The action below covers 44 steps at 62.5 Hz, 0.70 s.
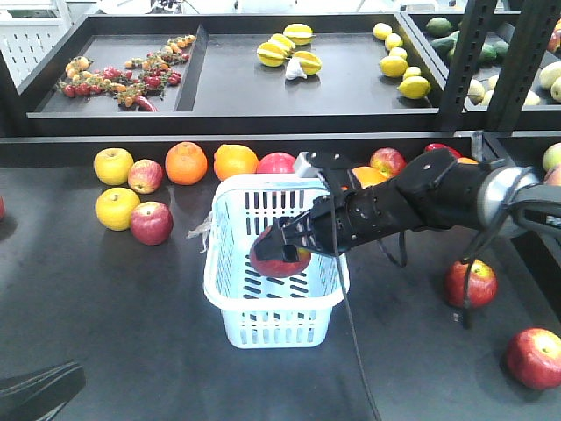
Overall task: Pick three apples into basket with both arms
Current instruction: 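Carry the apple over the basket and release it inside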
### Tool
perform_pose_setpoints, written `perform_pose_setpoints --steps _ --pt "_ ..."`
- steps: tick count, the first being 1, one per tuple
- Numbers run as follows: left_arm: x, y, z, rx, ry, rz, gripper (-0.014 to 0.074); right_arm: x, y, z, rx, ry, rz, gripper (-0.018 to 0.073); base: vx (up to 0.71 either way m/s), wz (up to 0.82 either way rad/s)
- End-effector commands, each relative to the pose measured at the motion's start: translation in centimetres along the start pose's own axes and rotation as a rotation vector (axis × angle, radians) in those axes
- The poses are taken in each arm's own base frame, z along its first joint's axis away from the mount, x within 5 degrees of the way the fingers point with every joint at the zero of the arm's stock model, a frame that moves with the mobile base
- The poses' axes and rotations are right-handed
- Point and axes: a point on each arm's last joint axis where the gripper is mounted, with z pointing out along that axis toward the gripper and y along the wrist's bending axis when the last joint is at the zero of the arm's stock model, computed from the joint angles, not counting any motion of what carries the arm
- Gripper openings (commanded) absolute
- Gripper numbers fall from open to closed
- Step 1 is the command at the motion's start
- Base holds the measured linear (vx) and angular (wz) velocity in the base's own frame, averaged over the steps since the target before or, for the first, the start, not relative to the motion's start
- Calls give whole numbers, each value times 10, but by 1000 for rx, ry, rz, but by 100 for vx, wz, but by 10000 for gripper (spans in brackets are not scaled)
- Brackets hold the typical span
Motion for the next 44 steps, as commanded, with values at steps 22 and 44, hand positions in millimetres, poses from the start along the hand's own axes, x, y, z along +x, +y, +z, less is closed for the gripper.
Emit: perform_pose_setpoints --steps 22,44 --pt "-10 -1 -1 -1 -35 -18 -8 -19 12 -17 -16 -86 -73 729 0 0" --pt "-10 -1 -1 -1 -35 -18 -8 -17 19 -21 -66 -55 -85 568 0 0"
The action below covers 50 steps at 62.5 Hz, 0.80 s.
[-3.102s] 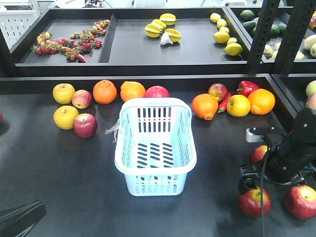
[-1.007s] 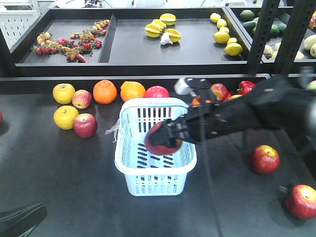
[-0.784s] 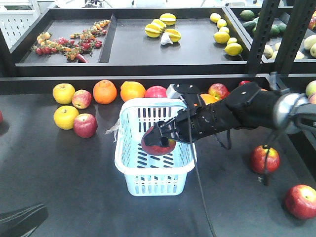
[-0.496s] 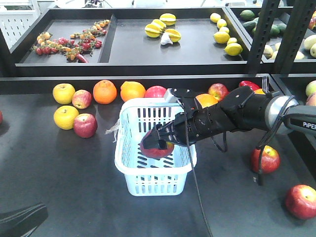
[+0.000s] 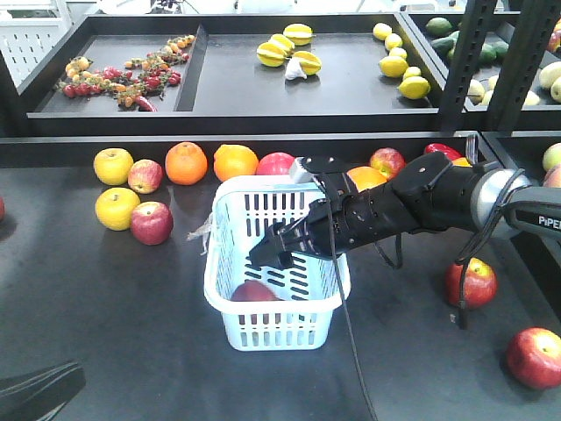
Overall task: Pick three apples into basket with both arms
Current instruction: 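Carry the apple over the basket and release it inside, then move the right gripper back to a second red apple and grasp it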
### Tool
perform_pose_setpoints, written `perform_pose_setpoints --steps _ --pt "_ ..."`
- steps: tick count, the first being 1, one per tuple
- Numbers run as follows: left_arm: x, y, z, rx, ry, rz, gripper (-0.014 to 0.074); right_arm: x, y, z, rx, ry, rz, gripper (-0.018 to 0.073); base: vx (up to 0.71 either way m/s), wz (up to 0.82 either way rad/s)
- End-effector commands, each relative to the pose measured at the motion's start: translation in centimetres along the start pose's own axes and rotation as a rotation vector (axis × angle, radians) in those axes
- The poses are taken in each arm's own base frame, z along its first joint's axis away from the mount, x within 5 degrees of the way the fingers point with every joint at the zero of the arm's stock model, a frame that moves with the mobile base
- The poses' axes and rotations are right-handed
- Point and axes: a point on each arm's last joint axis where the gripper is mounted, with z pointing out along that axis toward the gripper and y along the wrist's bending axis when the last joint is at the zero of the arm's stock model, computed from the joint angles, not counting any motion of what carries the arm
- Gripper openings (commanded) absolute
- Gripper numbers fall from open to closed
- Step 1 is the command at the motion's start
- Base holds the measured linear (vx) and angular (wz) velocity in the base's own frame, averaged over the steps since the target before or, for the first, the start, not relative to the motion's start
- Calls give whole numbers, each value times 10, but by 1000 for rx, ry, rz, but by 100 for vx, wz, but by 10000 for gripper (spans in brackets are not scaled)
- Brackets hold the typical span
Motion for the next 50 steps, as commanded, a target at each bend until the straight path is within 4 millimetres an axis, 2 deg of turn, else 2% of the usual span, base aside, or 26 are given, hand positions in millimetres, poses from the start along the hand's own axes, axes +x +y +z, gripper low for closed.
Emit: perform_pose_setpoints --steps 1,5,13,17,25,32,42,50 --pt "-10 -1 -1 -1 -35 -18 -8 -19 21 -27 -51 -69 -35 549 0 0" --pt "-10 -1 -1 -1 -35 -18 -8 -20 29 -35 -84 -62 -46 440 0 0" --pt "-10 -1 -1 -1 -35 -18 -8 -21 48 -55 -152 -45 -53 109 0 0" --pt "-10 -1 -1 -1 -35 -18 -8 -20 57 -66 -175 -20 -58 -17 0 0" --pt "-10 -1 -1 -1 -35 -18 -8 -15 70 -88 -161 47 -55 -6 0 0" --pt "-10 -1 -1 -1 -35 -18 -8 -7 74 -108 -44 72 -73 -5 0 0" --pt "-10 -1 -1 -2 -36 -18 -8 24 67 -132 190 57 -46 -5 0 0" --pt "-10 -1 -1 -1 -35 -18 -8 53 51 -155 363 -5 14 -5 0 0"
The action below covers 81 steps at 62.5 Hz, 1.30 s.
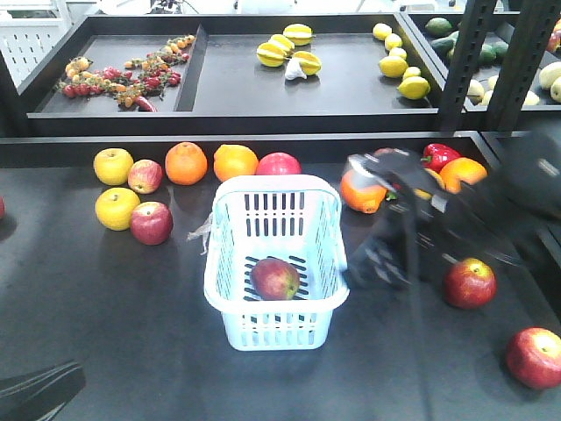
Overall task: Pick three apples into basket with both arms
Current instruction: 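Move the right gripper back to a second red apple and grasp it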
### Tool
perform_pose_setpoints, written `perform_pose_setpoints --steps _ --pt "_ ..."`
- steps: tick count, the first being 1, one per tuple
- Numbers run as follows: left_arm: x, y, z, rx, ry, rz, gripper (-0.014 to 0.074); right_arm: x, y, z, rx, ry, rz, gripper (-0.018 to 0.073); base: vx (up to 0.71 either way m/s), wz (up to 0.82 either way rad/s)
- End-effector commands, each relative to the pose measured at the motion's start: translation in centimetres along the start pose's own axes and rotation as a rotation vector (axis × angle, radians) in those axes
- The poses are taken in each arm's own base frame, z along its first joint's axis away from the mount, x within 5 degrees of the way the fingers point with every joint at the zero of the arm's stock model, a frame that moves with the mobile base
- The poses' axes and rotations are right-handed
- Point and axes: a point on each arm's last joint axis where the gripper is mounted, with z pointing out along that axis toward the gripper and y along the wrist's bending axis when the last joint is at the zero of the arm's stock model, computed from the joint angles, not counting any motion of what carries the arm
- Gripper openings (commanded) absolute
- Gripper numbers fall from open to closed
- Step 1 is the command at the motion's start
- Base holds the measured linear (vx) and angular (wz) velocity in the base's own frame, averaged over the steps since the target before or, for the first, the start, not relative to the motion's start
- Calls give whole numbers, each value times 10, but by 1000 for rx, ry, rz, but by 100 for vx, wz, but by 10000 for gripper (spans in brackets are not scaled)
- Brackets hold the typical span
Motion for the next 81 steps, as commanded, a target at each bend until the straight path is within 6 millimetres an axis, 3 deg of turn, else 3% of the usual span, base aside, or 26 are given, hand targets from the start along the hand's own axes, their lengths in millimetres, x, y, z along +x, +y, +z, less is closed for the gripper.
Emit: perform_pose_setpoints --steps 1,13,20,30,39,58,81 --pt "-10 -1 -1 -1 -35 -18 -8 14 -16 -26 148 -141 77 -5 0 0" --pt "-10 -1 -1 -2 -36 -18 -8 52 -68 -36 341 -168 228 -5 0 0" --pt "-10 -1 -1 -2 -36 -18 -8 60 -96 -48 414 -195 315 -5 0 0" --pt "-10 -1 -1 -2 -36 -18 -8 50 -129 -66 480 -237 386 16 0 0" --pt "-10 -1 -1 -2 -36 -18 -8 24 -151 -66 460 -179 327 134 0 0" --pt "-10 -1 -1 -2 -36 -18 -8 -13 -205 -27 398 -69 371 717 0 0" --pt "-10 -1 -1 -1 -35 -18 -8 -28 -255 30 349 29 440 696 0 0"
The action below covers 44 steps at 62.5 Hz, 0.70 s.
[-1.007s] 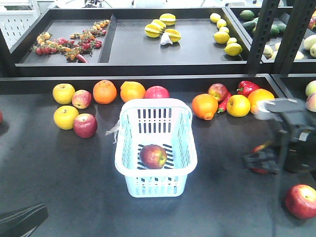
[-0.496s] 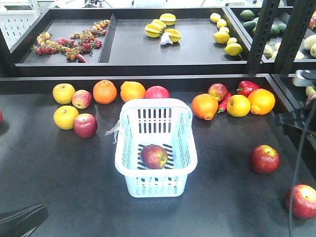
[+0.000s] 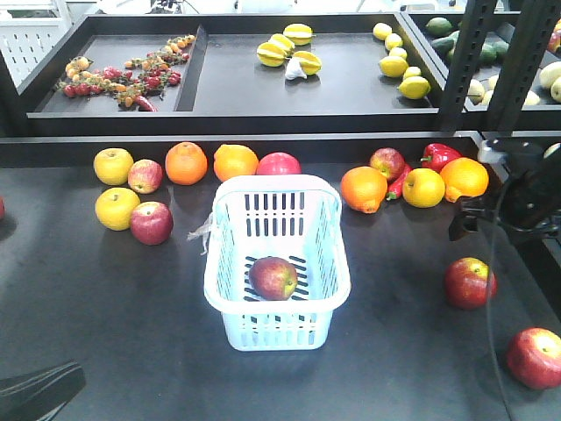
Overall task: Pick three apples into basket with both arms
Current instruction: 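Move the right gripper back to a second red apple and grasp it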
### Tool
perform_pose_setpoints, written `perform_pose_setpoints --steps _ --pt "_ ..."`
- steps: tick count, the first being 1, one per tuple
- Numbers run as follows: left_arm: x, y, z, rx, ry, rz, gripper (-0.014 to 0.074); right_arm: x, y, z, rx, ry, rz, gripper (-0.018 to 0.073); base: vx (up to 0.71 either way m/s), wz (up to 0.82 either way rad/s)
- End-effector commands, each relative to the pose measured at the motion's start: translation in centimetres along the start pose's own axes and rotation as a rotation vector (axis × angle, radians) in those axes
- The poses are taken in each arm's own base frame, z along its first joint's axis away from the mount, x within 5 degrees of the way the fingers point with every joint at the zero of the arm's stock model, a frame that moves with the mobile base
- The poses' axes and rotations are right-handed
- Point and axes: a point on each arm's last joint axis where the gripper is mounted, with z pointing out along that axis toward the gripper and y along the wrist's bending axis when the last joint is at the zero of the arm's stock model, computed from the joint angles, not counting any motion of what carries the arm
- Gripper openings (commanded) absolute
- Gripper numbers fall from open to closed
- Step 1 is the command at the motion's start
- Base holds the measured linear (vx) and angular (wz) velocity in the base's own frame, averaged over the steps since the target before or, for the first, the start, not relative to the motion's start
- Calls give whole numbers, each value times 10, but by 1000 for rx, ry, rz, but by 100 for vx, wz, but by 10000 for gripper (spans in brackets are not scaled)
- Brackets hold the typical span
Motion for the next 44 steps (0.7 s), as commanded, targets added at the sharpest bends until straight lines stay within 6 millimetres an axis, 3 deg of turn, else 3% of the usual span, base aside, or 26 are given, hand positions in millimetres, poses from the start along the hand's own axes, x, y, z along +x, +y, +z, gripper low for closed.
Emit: perform_pose_setpoints --steps 1,14,31,44 --pt "-10 -1 -1 -1 -35 -18 -8 -17 -3 -12 10 -61 -1 695 0 0" --pt "-10 -1 -1 -1 -35 -18 -8 -22 -10 22 15 18 23 684 0 0" --pt "-10 -1 -1 -1 -35 -18 -8 -9 -18 62 12 120 49 671 0 0" --pt "-10 -1 -1 -1 -35 -18 -8 -6 -18 69 8 153 68 573 0 0"
